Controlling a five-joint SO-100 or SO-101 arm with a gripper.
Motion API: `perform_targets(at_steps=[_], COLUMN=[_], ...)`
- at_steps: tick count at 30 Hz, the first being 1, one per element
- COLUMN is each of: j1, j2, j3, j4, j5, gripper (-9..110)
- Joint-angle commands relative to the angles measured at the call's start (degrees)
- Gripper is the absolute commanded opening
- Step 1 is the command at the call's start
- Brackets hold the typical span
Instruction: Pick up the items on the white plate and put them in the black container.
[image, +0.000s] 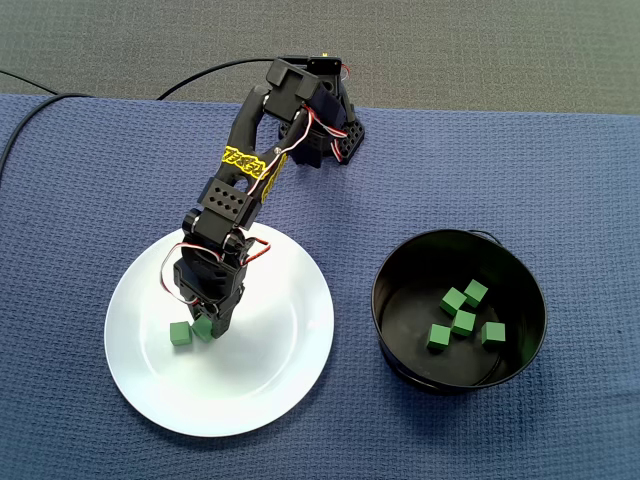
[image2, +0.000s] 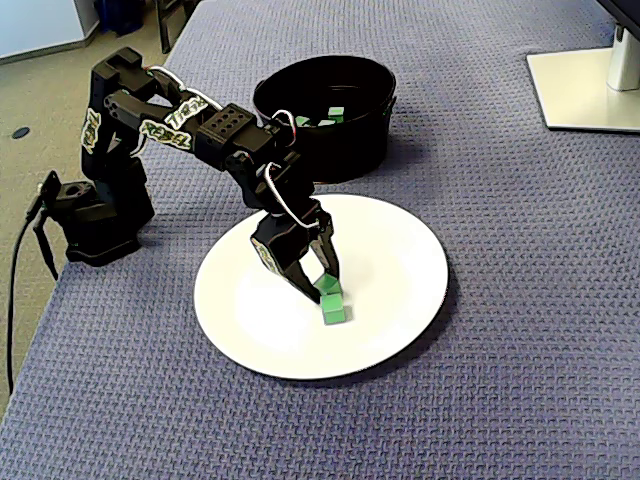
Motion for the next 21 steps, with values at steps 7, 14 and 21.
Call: perform_targets(at_steps=[7, 14, 21], j1=[-4.92, -20.92, -49.57], j2=[10.9, 29.09, 35.42], j3=[-11.95, -36.04, -53.44], j4=[16.7, 46.14, 56.87], j5=[15.73, 35.42, 47.2], gripper=[0, 0, 0])
